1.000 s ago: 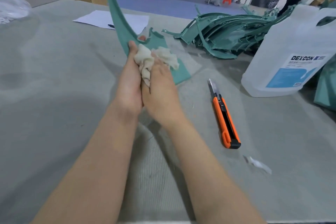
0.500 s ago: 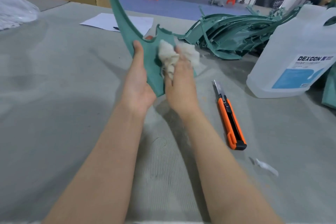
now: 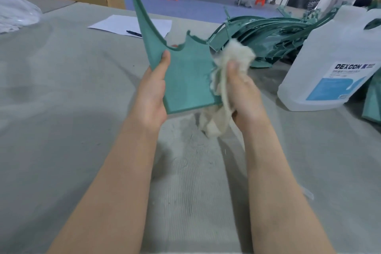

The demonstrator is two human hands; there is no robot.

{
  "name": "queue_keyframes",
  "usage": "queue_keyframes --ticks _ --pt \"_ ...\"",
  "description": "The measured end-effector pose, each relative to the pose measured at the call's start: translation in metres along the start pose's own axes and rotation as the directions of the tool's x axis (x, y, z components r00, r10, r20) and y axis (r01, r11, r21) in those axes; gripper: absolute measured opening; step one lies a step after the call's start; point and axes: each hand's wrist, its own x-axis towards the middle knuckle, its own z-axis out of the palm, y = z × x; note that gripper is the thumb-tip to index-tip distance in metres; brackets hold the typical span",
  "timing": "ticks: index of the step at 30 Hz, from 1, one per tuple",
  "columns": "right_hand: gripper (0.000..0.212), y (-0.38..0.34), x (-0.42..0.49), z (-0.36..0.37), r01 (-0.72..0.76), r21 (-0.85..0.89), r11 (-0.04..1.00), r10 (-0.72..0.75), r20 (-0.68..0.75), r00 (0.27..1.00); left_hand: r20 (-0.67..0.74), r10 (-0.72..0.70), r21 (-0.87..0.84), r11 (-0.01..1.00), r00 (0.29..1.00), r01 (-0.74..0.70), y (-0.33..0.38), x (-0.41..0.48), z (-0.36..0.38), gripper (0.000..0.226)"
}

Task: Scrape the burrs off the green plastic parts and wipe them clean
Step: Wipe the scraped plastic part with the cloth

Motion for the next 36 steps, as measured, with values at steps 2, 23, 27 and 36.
queue_keyframes --ticks 2,23,27,36 --pt "0.013 0.006 -0.001 0.005 0.105 -0.297 0.949 -0.08 0.095 0.992 -0.005 -0.004 0.019 1.0 1.0 0.004 0.004 0.0 -0.002 0.039" --pt "0.019 0.014 0.004 0.019 -0.059 -0.221 0.974 0.007 -0.232 0.973 -0.017 0.027 0.059 0.998 1.0 -0.026 -0.025 -0.002 0.02 0.016" --pt "0.02 0.01 0.007 0.01 -0.001 -0.129 0.992 -0.052 -0.405 0.913 -0.095 0.071 0.163 0.985 0.993 -0.055 -0.022 0.0 0.016 0.01" --pt "0.003 0.013 0.011 0.007 0.047 -0.259 0.965 -0.112 -0.242 0.964 -0.057 0.016 0.104 0.995 0.998 -0.01 -0.016 0.0 0.012 0.025"
